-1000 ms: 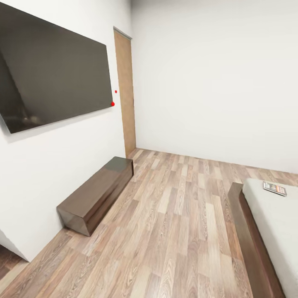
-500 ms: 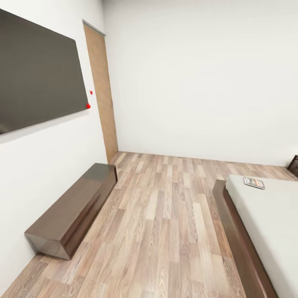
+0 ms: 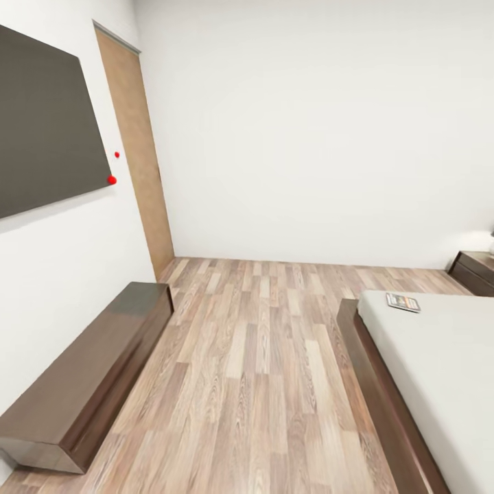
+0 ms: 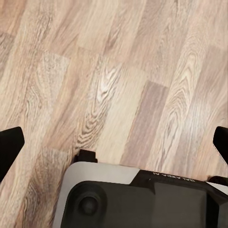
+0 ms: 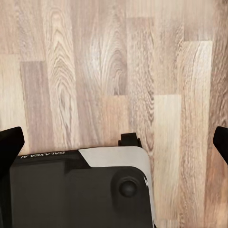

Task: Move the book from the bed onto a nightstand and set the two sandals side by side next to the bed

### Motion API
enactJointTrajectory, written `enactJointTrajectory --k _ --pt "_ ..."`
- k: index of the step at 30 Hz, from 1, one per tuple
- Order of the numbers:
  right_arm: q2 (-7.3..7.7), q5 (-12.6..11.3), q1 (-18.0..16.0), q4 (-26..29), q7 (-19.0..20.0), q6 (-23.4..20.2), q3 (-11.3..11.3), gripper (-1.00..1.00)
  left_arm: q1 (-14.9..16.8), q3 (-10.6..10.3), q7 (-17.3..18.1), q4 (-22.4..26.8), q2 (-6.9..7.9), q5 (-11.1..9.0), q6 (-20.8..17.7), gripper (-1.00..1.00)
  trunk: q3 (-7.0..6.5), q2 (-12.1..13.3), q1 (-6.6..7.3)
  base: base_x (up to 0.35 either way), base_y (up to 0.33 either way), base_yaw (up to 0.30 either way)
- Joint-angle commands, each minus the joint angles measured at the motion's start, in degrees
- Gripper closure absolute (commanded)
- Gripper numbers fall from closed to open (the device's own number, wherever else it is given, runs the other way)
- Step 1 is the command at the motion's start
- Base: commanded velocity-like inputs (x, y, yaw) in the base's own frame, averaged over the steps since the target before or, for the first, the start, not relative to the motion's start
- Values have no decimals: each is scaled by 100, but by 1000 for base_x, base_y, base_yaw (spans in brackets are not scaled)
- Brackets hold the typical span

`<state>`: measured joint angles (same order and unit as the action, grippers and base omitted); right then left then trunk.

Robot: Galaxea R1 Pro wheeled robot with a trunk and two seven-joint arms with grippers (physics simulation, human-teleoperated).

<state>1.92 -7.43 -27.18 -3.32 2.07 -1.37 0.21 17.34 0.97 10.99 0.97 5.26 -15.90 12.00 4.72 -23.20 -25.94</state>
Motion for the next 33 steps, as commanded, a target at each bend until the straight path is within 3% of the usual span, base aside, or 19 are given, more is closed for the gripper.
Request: enactJointTrajectory --k 1,33 --pt "1 -57 -8 -11 22 -3 6 -100 6 8 35 -9 1 -36 13 -100 12 -12 -6 277 0 -6" --pt "7 -57 -7 -20 39 1 6 -100 6 7 29 -4 1 -27 7 -100 12 -12 -6 266 0 0"
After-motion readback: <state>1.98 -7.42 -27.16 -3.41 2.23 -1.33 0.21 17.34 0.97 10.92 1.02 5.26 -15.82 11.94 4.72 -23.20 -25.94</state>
